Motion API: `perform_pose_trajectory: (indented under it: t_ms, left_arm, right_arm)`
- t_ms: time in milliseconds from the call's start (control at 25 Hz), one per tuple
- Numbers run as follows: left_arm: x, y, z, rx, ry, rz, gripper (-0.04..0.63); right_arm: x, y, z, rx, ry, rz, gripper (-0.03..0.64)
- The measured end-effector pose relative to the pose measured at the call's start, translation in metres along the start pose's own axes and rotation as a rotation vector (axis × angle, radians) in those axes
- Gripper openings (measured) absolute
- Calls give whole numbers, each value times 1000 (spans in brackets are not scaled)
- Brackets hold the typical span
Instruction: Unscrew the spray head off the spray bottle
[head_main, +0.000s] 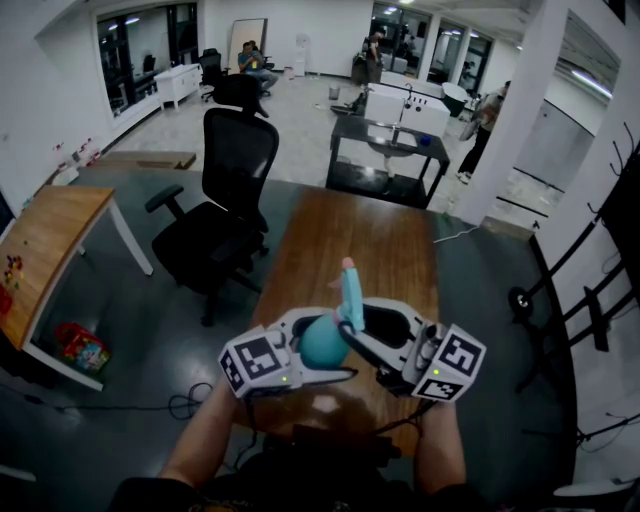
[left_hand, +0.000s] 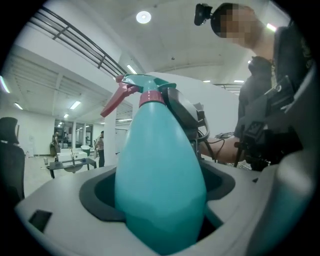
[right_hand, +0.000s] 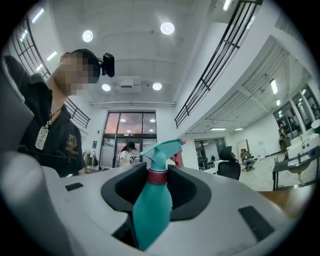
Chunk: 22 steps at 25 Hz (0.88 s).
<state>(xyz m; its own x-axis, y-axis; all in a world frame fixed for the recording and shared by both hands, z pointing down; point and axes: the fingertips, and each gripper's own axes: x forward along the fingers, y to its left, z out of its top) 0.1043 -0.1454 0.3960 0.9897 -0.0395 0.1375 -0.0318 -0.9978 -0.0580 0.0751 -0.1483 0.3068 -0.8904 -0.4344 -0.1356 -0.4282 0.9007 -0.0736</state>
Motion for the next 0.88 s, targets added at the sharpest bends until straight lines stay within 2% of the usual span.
perform_pose_trajectory:
  t_ms: [160, 280, 560, 720, 880]
  left_arm:
    - [-1, -12, 2, -6, -12, -71, 437]
    - [-1, -9, 1, -13, -25, -53, 437]
    - [-5, 24, 1, -41, -50, 138, 437]
    - [-3, 44, -6, -17, -11, 293, 437]
    - [-4, 62, -16, -27, 31, 406, 437]
  right_arm:
    - [-2, 9, 0, -7, 11, 76, 138]
    - [0, 7, 0, -16, 17, 57, 138]
    - [2, -9, 3, -16, -2, -82, 140]
    - [3, -25, -3, -13, 12, -208, 140]
    - [7, -39, -8, 24, -3, -318, 140]
